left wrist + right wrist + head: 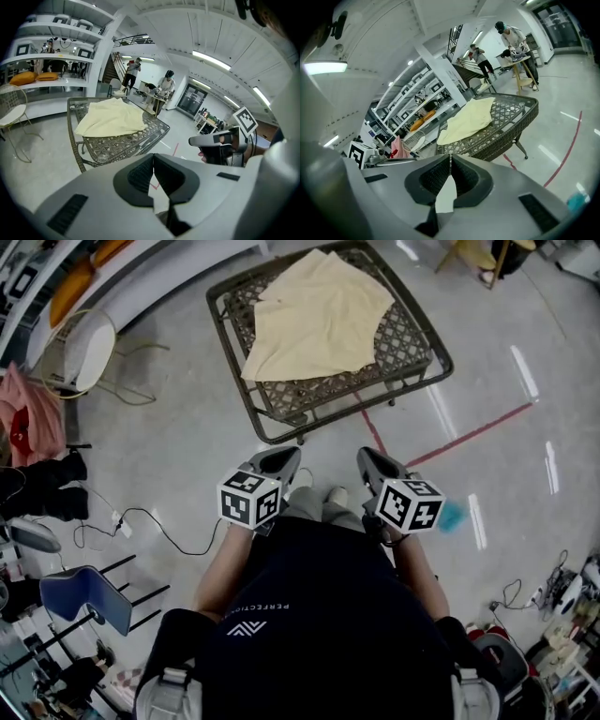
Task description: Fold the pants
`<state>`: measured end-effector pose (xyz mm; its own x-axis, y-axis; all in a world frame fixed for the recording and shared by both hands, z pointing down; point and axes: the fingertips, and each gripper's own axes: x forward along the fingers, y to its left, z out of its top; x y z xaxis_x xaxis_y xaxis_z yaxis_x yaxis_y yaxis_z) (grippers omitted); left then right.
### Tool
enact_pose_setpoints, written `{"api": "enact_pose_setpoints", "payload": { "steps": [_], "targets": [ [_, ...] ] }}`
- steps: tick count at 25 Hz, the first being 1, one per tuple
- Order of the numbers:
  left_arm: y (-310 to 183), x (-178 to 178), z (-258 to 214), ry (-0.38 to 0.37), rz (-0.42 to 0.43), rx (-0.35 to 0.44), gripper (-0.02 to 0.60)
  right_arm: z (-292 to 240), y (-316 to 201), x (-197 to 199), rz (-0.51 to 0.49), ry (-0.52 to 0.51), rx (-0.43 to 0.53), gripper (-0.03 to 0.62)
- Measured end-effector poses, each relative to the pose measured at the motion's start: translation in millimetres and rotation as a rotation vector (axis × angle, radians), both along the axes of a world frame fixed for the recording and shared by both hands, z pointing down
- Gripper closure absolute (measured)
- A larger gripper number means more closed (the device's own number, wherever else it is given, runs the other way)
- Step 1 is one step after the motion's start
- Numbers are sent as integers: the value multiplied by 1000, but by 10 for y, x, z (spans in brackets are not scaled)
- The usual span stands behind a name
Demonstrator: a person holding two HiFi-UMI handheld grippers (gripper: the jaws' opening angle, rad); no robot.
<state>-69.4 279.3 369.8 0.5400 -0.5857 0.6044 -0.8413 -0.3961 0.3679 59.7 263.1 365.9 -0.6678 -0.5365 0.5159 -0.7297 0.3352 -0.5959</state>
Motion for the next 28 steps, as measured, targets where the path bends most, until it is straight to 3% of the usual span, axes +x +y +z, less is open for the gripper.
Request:
{"api": "enact_pose_setpoints", "payload": {
  "steps": [5,10,15,28],
  "targets": [
    [-219,-221,68,-37,-40,13,572,62,-200,-118,-28,30,-11,556],
    [-487,-405,179,2,-41,-2,571,96,-386,-212,-41,72,-12,556],
    [-759,-534,230,-15,-28,-8,571,89,-709,-294,-35,77,-2,556],
    [-1193,-976,538,-58,-33,-86,569,176,-1288,-628,-101,114,4,554]
  ]
}}
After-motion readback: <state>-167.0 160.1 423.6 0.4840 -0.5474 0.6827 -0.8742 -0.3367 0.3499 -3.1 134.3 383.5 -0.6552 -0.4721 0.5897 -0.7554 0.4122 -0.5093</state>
